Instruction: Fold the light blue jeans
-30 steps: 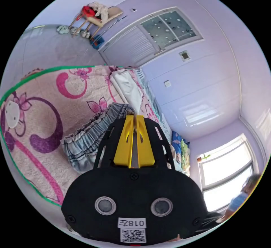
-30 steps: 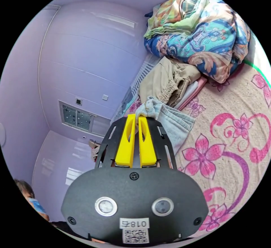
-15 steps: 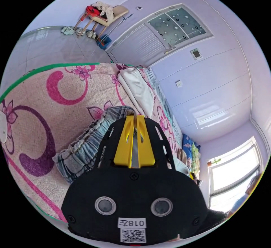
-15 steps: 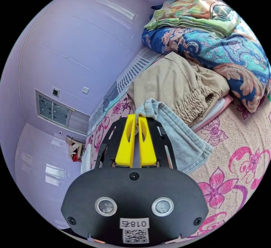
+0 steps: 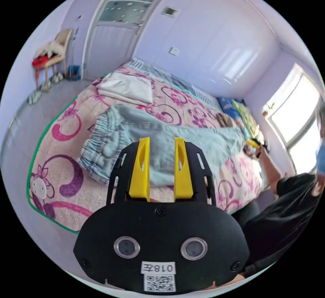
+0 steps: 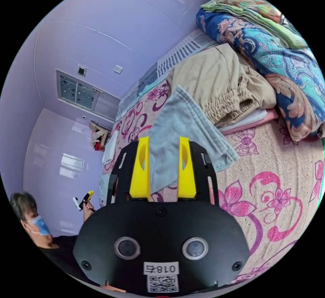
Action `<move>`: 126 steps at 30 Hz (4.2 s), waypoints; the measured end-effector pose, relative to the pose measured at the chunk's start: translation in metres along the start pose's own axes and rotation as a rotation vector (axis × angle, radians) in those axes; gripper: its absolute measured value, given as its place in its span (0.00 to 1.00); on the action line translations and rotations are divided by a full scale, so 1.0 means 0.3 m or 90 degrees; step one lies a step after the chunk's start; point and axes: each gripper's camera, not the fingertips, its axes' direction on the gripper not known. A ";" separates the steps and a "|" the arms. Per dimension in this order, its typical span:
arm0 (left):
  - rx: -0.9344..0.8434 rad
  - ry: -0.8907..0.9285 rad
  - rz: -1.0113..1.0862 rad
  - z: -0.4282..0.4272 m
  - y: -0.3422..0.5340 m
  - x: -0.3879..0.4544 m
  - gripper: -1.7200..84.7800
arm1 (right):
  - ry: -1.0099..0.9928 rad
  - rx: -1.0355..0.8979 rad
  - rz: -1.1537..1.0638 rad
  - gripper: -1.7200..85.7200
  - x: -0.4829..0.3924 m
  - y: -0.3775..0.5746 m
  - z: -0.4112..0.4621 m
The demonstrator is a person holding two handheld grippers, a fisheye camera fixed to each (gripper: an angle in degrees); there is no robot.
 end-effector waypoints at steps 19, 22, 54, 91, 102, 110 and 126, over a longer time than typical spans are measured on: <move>-0.189 -0.277 0.274 0.526 0.055 1.130 0.11 | -0.322 -0.047 0.053 0.08 0.034 0.706 -0.075; -0.235 -0.202 0.172 0.537 -0.055 1.070 0.11 | -0.312 -0.030 0.046 0.08 0.048 0.688 -0.120; -0.123 -0.086 0.013 0.255 -0.032 0.967 0.02 | -0.109 0.109 0.073 0.17 0.186 0.208 -0.127; -0.135 -0.045 -0.010 0.251 0.006 0.565 0.02 | -0.224 0.104 0.161 0.17 0.421 0.105 -0.017; -0.139 -0.048 0.034 0.221 -0.007 0.527 0.02 | -0.049 0.117 0.083 0.03 0.232 0.173 -0.027; -0.178 -0.024 0.146 -0.046 0.006 0.524 0.02 | -0.058 0.104 -0.060 0.03 -0.003 0.410 -0.344; -0.391 -0.012 0.160 0.128 0.414 0.300 0.09 | 0.057 0.039 0.117 0.05 0.165 0.990 -0.240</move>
